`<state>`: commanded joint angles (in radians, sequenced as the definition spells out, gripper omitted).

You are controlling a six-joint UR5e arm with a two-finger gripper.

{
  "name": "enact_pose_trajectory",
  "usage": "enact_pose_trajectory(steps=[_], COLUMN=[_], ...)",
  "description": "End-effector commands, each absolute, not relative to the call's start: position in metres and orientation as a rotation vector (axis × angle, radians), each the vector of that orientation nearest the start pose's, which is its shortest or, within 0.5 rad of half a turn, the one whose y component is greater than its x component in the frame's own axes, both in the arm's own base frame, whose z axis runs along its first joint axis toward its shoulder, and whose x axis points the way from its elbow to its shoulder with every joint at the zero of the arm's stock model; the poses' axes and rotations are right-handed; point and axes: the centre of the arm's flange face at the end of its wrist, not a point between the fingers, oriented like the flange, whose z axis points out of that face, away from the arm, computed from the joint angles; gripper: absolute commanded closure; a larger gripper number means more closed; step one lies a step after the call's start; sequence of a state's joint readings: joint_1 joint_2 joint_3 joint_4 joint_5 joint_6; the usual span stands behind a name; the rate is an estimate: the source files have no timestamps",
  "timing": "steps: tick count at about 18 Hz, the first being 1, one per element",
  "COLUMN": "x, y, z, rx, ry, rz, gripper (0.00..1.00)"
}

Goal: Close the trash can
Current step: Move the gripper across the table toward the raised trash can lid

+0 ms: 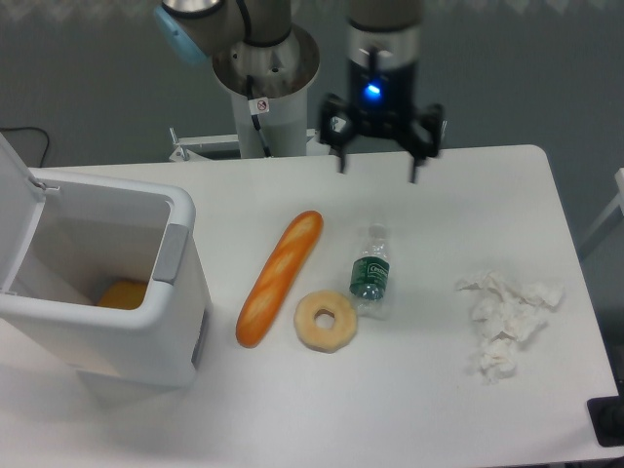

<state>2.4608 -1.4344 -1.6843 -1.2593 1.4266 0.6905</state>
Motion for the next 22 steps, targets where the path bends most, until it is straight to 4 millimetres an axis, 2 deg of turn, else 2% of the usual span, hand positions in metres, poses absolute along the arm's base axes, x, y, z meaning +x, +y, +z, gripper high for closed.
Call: enact_pose_trajectory(steps=[2, 4, 9, 17, 22], x=[-0.233, -0.211, -0.174, -0.105, -0.079], y=[0.416, 0.427, 0.444, 0.471, 0.481], z=[0.541, 0.545, 0.555, 0.557, 0.567], rx=[-2.769, -2.753, -2.693, -2.623, -2.587], ry=[-0.224, -0.217, -0.152, 0.026, 0.038], rz=[0.164, 0.133, 0.033, -0.172, -0.219], gripper=[0.00, 0.00, 0.00, 0.00, 0.00])
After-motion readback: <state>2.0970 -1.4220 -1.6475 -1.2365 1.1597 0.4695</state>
